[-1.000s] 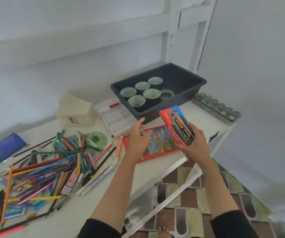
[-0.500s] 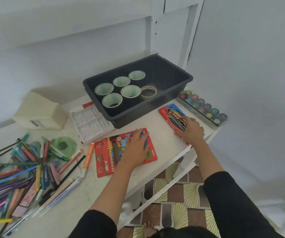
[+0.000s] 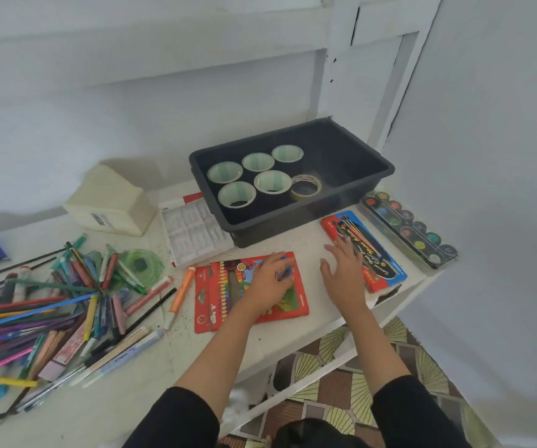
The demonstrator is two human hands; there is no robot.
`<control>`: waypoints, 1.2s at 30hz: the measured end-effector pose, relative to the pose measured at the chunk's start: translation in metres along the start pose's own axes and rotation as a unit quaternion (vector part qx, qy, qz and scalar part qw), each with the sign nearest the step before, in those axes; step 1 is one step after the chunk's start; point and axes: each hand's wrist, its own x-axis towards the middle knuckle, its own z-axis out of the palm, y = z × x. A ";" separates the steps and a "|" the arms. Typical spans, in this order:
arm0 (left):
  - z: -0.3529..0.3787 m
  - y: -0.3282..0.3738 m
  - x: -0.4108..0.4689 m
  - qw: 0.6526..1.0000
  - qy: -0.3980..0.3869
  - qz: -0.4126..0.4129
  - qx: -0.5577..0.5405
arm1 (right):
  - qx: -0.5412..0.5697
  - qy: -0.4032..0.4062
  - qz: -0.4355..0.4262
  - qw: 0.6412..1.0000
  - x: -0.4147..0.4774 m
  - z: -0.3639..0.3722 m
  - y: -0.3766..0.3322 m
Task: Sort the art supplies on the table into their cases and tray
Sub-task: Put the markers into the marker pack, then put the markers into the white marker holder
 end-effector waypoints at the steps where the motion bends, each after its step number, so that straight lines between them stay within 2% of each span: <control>1: -0.004 0.004 0.000 0.998 0.014 -0.014 -0.064 | 0.019 -0.001 -0.007 1.000 -0.003 0.004 -0.007; 3: -0.015 0.010 -0.004 0.989 0.061 -0.022 -0.136 | 0.054 -0.016 -0.019 0.998 -0.007 0.011 -0.023; 6: -0.042 0.016 -0.015 0.979 0.117 -0.005 -0.164 | 0.068 -0.038 -0.046 0.996 -0.012 0.024 -0.047; 9: -0.074 0.012 -0.033 0.966 0.174 0.008 -0.189 | 0.084 -0.021 -0.104 0.991 -0.020 0.040 -0.074; 12: -0.106 -0.004 -0.058 0.933 0.270 -0.013 -0.236 | 0.123 -0.009 -0.176 0.977 -0.031 0.055 -0.105; 18: -0.154 -0.057 -0.119 0.869 0.404 -0.067 -0.278 | 0.145 -0.054 -0.294 0.943 -0.065 0.104 -0.171; 21: -0.172 -0.088 -0.147 0.873 0.436 -0.071 -0.208 | 0.150 -0.074 -0.328 0.930 -0.087 0.130 -0.192; 24: -0.191 -0.124 -0.177 0.888 0.457 -0.042 -0.028 | 0.171 -0.094 -0.326 0.925 -0.111 0.150 -0.211; 27: -0.208 -0.170 -0.210 0.871 0.463 0.001 0.166 | 0.162 -0.079 -0.322 0.929 -0.135 0.168 -0.226; 29: -0.215 -0.197 -0.229 0.858 0.448 -0.025 0.248 | 0.129 -0.062 -0.312 0.939 -0.148 0.179 -0.230; 33: -0.221 -0.233 -0.263 0.849 0.411 -0.038 0.329 | 0.051 -0.063 -0.259 0.962 -0.174 0.188 -0.236; 36: -0.226 -0.250 -0.278 0.859 0.394 -0.030 0.324 | 0.001 -0.046 -0.270 0.962 -0.186 0.191 -0.238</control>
